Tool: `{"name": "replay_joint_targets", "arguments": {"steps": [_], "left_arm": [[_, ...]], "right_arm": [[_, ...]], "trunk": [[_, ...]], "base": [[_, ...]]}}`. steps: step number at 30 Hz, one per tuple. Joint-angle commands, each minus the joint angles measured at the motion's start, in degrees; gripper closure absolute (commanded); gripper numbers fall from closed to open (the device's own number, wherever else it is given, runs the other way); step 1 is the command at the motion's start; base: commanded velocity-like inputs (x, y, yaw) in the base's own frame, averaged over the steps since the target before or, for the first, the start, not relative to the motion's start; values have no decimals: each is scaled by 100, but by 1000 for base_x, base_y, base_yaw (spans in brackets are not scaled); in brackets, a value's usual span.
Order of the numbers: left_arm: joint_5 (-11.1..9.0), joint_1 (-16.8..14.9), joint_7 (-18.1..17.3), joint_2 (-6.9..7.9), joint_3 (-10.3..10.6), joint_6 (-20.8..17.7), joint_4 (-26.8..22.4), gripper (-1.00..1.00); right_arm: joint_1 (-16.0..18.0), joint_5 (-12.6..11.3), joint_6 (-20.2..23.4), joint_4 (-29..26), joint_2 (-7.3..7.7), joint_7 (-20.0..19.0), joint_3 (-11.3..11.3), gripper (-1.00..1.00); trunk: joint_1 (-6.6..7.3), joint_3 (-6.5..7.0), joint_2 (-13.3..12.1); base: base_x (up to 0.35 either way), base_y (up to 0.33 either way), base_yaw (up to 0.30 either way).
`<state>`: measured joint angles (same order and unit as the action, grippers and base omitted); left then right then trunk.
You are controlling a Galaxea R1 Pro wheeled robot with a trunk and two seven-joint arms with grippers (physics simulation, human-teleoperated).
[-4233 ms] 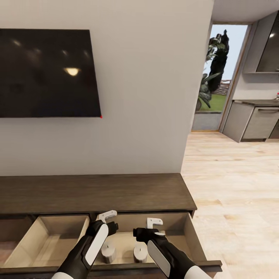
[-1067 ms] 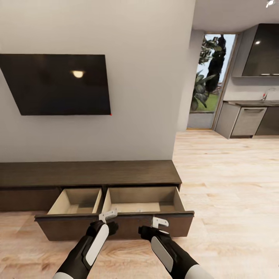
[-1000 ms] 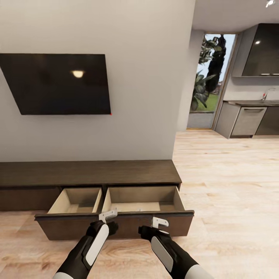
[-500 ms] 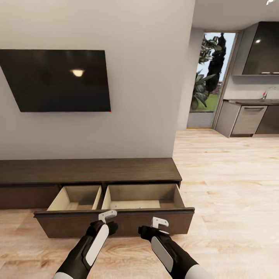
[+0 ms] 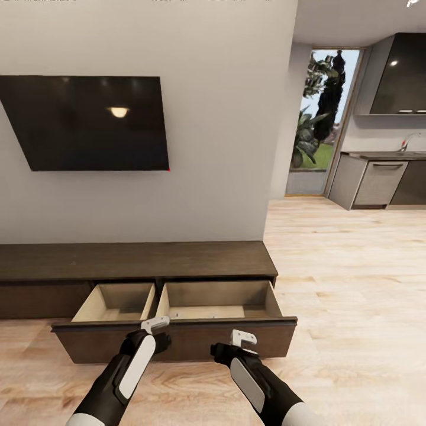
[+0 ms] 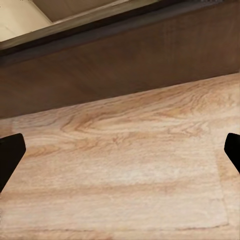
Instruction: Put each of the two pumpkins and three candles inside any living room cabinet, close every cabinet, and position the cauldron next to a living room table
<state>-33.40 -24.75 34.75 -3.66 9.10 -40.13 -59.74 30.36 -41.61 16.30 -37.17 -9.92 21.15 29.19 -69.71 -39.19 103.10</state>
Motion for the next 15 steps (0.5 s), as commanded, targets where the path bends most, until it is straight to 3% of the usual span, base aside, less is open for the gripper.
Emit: {"name": "replay_joint_targets", "arguments": {"steps": [1, 15], "left_arm": [[-67, -4, 58, 3, 4, -38, -34, -100], [-87, -12, 58, 5, -4, -496, 14, -100]], "right_arm": [[5, -49, 14, -7, 2, 47, 26, -100], [-1, -131, 14, 4, -1, 89, 28, -100]], "trunk": [[23, 12, -39], [331, 264, -600]], "base": [[0, 0, 0], [0, 0, 0]]}}
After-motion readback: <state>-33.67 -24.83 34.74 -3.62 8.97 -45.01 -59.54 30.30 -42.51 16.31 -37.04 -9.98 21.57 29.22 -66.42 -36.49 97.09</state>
